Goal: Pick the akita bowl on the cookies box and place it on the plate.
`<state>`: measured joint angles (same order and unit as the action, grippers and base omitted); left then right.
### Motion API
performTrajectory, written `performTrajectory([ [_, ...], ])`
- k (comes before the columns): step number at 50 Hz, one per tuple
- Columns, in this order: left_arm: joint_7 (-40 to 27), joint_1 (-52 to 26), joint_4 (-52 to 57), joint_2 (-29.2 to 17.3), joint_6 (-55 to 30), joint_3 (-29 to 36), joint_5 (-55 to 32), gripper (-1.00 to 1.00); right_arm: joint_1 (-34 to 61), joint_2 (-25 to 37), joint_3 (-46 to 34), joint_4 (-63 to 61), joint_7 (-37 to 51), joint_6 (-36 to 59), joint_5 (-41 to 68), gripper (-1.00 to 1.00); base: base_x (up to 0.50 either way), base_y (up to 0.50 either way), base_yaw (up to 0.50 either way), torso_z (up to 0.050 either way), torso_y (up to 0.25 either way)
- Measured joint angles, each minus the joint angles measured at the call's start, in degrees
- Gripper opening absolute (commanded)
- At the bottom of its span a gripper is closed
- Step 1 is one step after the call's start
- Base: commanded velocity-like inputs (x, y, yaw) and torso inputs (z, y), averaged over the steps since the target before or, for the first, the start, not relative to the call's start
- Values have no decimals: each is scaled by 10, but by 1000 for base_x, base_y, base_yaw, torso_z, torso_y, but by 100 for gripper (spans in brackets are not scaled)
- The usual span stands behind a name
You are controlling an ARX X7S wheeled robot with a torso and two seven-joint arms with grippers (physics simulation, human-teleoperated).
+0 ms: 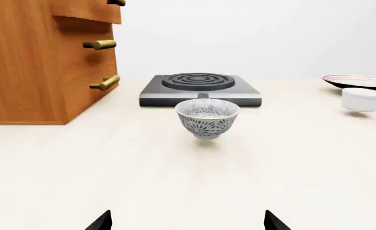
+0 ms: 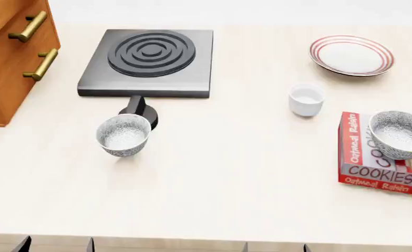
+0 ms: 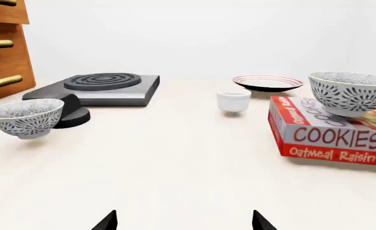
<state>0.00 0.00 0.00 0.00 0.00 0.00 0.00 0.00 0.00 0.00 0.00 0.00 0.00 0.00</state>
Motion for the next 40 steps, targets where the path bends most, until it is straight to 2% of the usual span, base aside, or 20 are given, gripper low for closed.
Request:
performTrajectory([
  [27,-28,-4,-5,-29,-6,32,-33,100,-13,26,-28,-10,63,-32,5,100,2,0,0,0,0],
  [40,-52,-20,137,-52,-99,33,-51,100,-21,48,-27,-178,98,31,0,100,461,0,0,0,0],
])
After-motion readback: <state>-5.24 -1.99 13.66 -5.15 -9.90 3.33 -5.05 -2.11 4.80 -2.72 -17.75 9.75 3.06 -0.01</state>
